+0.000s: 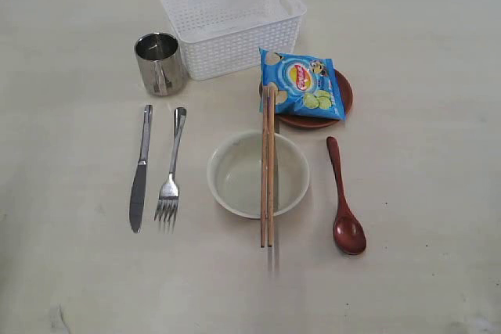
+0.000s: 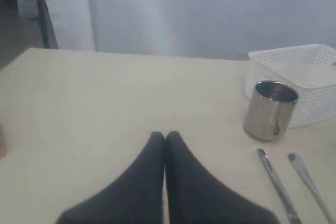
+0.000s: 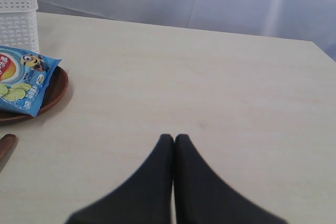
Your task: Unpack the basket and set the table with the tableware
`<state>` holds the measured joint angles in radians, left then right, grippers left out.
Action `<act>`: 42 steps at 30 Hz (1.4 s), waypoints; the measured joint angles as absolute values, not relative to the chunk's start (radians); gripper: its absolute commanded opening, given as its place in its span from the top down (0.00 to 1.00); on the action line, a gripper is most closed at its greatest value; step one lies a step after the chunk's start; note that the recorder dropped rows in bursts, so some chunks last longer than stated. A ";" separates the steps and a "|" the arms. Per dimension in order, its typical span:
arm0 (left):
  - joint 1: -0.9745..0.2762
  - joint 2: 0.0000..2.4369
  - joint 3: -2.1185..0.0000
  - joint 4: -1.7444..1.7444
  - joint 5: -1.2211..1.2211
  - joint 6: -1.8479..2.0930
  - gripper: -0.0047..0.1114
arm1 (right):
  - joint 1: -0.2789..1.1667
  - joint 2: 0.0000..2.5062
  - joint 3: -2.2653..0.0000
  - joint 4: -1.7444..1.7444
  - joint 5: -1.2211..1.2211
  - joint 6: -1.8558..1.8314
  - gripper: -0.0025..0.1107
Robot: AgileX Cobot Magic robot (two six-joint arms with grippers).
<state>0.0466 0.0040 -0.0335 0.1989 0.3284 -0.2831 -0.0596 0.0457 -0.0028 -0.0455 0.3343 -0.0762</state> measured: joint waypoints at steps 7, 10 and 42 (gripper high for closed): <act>0.047 0.004 -0.031 0.032 0.441 -0.292 0.96 | -0.060 0.046 -0.003 -0.046 0.334 -0.076 0.97; 0.047 0.004 -0.018 0.019 0.451 -0.298 0.96 | -0.060 0.046 -0.003 -0.046 0.334 -0.076 0.97; 0.047 0.002 -0.005 0.017 0.452 -0.305 0.96 | -0.060 0.046 -0.003 -0.046 0.334 -0.076 0.97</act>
